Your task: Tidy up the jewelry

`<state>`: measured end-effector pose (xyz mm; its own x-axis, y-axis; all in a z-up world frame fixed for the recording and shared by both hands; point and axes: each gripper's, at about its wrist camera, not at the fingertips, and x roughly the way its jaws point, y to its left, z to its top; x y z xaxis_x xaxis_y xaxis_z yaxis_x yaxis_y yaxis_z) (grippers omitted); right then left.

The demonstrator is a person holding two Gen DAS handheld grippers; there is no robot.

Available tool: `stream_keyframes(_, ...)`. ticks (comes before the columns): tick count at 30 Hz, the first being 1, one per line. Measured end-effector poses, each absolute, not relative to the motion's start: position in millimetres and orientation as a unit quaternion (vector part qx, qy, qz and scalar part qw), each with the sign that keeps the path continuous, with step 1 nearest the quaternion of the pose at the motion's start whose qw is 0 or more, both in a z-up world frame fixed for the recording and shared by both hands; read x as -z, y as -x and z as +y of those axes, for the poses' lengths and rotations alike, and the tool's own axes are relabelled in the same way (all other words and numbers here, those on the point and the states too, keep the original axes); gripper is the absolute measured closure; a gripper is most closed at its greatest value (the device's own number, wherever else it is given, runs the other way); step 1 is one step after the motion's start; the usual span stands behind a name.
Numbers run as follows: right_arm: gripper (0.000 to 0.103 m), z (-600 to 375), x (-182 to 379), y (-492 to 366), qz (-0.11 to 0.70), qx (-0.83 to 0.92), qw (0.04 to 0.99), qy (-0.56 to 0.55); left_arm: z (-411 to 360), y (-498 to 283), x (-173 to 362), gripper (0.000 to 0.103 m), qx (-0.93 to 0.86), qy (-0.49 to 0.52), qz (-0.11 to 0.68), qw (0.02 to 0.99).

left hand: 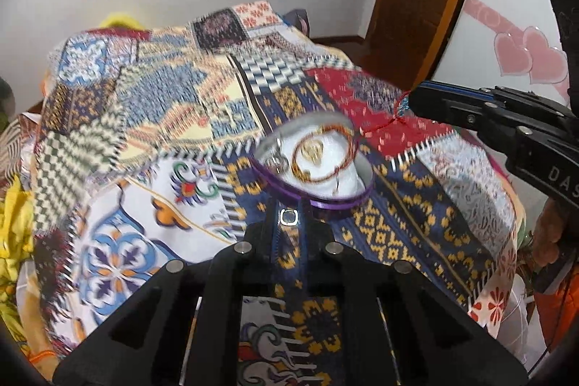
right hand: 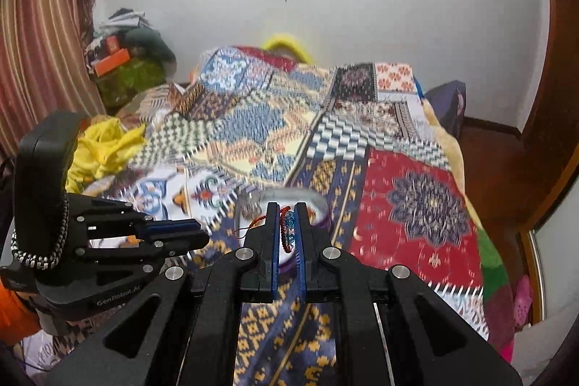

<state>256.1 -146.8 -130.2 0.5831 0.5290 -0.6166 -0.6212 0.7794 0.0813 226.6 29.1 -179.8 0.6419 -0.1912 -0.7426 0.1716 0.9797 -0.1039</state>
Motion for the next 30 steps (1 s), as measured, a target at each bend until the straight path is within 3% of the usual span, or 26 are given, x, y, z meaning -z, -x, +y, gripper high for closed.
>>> stream_keyframes(15, 0.096, -131, 108, -272, 0.287, -0.333, 0.896, 0.064, 32, -245, 144, 0.095, 0.104, 0.021, 0.363, 0.926)
stream_keyframes(30, 0.096, -124, 160, -292, 0.363, -0.334, 0.866, 0.074, 25, -274, 181, 0.095, 0.123, 0.035, 0.406, 0.905)
